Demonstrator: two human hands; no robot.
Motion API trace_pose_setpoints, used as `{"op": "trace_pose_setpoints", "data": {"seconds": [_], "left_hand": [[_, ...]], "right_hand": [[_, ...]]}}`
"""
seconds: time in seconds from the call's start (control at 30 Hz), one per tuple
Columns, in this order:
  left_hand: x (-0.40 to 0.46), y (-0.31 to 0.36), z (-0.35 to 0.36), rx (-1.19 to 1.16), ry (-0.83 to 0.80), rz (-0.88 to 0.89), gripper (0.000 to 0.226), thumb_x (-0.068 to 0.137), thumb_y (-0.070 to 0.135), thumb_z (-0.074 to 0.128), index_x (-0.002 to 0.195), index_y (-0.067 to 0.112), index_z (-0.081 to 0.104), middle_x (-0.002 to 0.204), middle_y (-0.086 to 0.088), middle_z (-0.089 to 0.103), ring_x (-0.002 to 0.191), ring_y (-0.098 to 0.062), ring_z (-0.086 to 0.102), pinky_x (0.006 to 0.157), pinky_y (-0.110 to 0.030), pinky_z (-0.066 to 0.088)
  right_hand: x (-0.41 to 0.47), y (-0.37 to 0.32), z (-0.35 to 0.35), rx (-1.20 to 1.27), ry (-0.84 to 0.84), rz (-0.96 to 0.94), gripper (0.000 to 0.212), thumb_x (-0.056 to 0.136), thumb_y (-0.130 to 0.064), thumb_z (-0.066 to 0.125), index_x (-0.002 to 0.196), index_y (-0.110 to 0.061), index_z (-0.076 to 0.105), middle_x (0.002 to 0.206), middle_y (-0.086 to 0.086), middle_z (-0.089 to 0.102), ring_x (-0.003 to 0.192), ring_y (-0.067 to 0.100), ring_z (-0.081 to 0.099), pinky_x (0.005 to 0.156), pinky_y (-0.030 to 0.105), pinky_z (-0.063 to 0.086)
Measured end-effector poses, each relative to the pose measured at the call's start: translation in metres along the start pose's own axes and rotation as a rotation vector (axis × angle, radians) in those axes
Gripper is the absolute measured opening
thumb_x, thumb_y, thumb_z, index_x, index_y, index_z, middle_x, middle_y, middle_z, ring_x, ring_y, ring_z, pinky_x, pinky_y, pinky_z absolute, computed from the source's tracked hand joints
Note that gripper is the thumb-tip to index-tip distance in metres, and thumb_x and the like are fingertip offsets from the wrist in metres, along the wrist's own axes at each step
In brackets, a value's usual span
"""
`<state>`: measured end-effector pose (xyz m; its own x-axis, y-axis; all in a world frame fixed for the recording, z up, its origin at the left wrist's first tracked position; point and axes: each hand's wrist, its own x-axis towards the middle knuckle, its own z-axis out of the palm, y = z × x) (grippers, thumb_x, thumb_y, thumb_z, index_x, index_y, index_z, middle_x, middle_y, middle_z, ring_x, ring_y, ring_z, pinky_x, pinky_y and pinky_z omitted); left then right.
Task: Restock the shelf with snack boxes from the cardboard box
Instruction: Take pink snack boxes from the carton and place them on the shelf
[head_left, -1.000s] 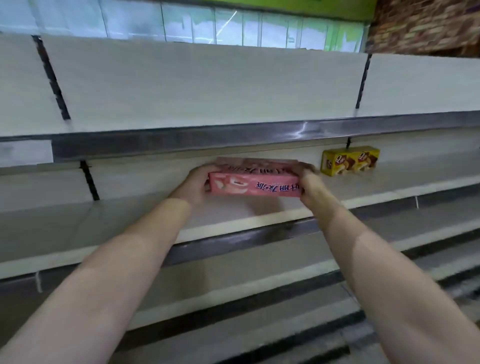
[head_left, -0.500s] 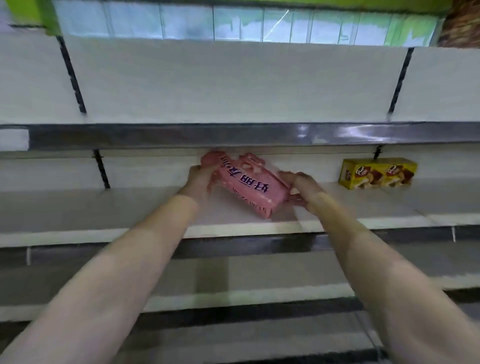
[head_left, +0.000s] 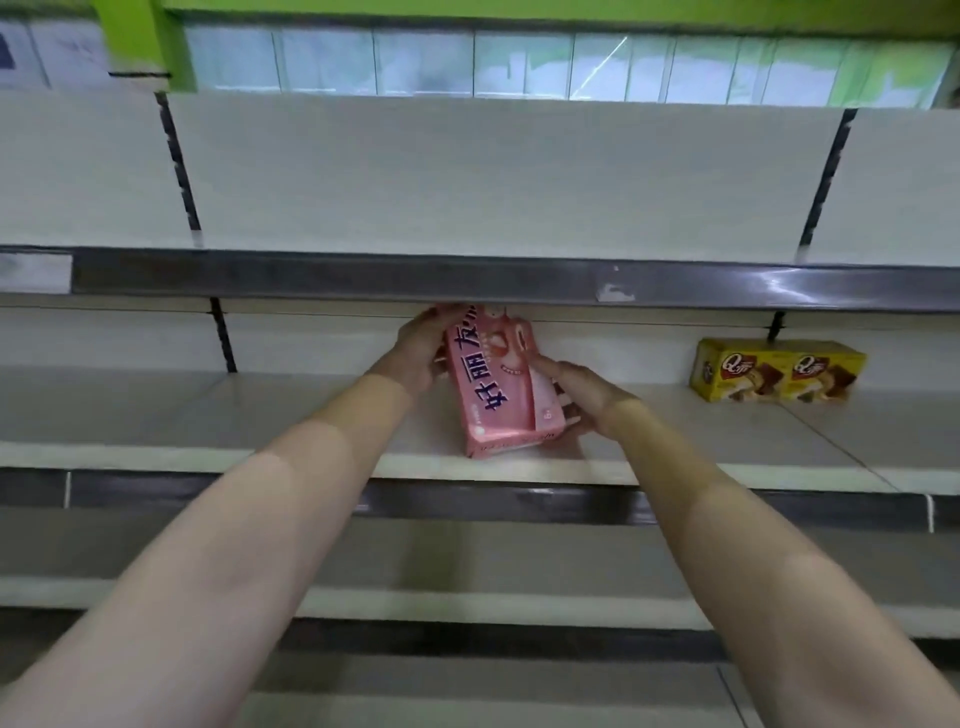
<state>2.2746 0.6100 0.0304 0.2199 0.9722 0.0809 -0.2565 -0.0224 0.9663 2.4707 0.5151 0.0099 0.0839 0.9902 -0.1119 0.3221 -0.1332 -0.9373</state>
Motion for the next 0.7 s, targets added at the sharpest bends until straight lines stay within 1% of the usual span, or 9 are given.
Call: {"op": "trace_pose_setpoints", "data": {"seconds": [0.07,0.13,0.17,0.23,0.27,0.37,0.43,0.53,0.7], "left_hand": [[0.001,0.001,0.002,0.031,-0.019,-0.015,0.018,0.087,0.029,0.071,0.101,0.017,0.065,0.079,-0.004,0.069,0.08,-0.025,0.06,0.075,-0.034,0.043],[0.002,0.003,0.003,0.096,-0.061,-0.021,0.022,0.087,0.033,0.07,0.101,0.015,0.067,0.081,-0.005,0.072,0.083,-0.026,0.064,0.081,-0.033,0.046],[0.003,0.003,0.004,0.131,-0.091,-0.026,0.03,0.086,0.037,0.071,0.104,0.013,0.068,0.086,-0.007,0.074,0.087,-0.028,0.067,0.087,-0.033,0.049],[0.002,0.002,0.008,0.195,-0.157,-0.032,0.053,0.079,0.046,0.077,0.114,0.007,0.069,0.104,-0.015,0.074,0.101,-0.038,0.068,0.103,-0.046,0.047],[0.002,0.002,0.01,0.213,-0.181,-0.031,0.058,0.077,0.048,0.078,0.117,0.007,0.068,0.109,-0.018,0.072,0.105,-0.04,0.067,0.104,-0.049,0.046],[-0.005,0.003,0.014,0.336,-0.207,-0.068,0.054,0.083,0.052,0.072,0.115,0.008,0.067,0.106,-0.013,0.072,0.102,-0.034,0.065,0.091,-0.041,0.051],[-0.007,0.001,0.011,0.499,-0.257,-0.18,0.061,0.076,0.058,0.073,0.114,0.01,0.067,0.106,-0.013,0.071,0.099,-0.032,0.065,0.09,-0.042,0.05],[-0.014,-0.004,0.011,0.63,-0.339,-0.295,0.057,0.074,0.05,0.077,0.111,0.007,0.068,0.099,-0.015,0.071,0.086,-0.03,0.066,0.081,-0.036,0.051],[-0.013,0.01,0.023,0.74,-0.322,-0.127,0.043,0.078,0.034,0.079,0.109,0.005,0.072,0.098,-0.01,0.076,0.094,-0.028,0.07,0.08,-0.034,0.054]], "right_hand": [[0.002,0.003,-0.002,-0.005,-0.016,-0.012,0.07,0.082,-0.078,0.053,0.116,-0.018,0.064,0.104,0.009,0.073,0.095,0.031,0.07,0.075,0.038,0.057],[0.005,0.006,-0.005,-0.001,-0.009,-0.05,0.074,0.078,-0.08,0.057,0.117,-0.018,0.063,0.102,0.007,0.074,0.097,0.03,0.071,0.079,0.039,0.057],[0.007,0.006,-0.007,0.021,0.012,-0.071,0.074,0.077,-0.078,0.059,0.117,-0.017,0.063,0.101,0.007,0.075,0.095,0.029,0.071,0.079,0.038,0.057],[0.007,0.004,-0.011,0.092,0.035,-0.108,0.063,0.082,-0.069,0.062,0.115,-0.015,0.062,0.096,0.007,0.075,0.089,0.027,0.072,0.075,0.036,0.055],[0.007,0.003,-0.014,0.121,0.032,-0.116,0.055,0.086,-0.062,0.063,0.112,-0.014,0.063,0.094,0.008,0.075,0.086,0.027,0.072,0.074,0.035,0.054],[0.007,0.006,-0.022,0.162,0.033,-0.075,0.042,0.093,-0.048,0.062,0.106,-0.009,0.068,0.086,0.011,0.076,0.077,0.027,0.073,0.066,0.033,0.055],[0.01,0.011,-0.025,0.205,0.077,-0.026,0.04,0.097,-0.042,0.06,0.108,-0.004,0.067,0.084,0.015,0.075,0.071,0.029,0.073,0.059,0.032,0.056],[0.012,0.021,-0.023,0.294,0.117,0.015,0.037,0.101,-0.036,0.054,0.112,-0.001,0.062,0.081,0.017,0.073,0.069,0.031,0.072,0.054,0.033,0.056],[0.009,0.033,-0.04,0.374,-0.022,0.097,0.027,0.102,-0.029,0.051,0.108,-0.004,0.059,0.104,0.021,0.069,0.1,0.035,0.067,0.08,0.043,0.057]]}}
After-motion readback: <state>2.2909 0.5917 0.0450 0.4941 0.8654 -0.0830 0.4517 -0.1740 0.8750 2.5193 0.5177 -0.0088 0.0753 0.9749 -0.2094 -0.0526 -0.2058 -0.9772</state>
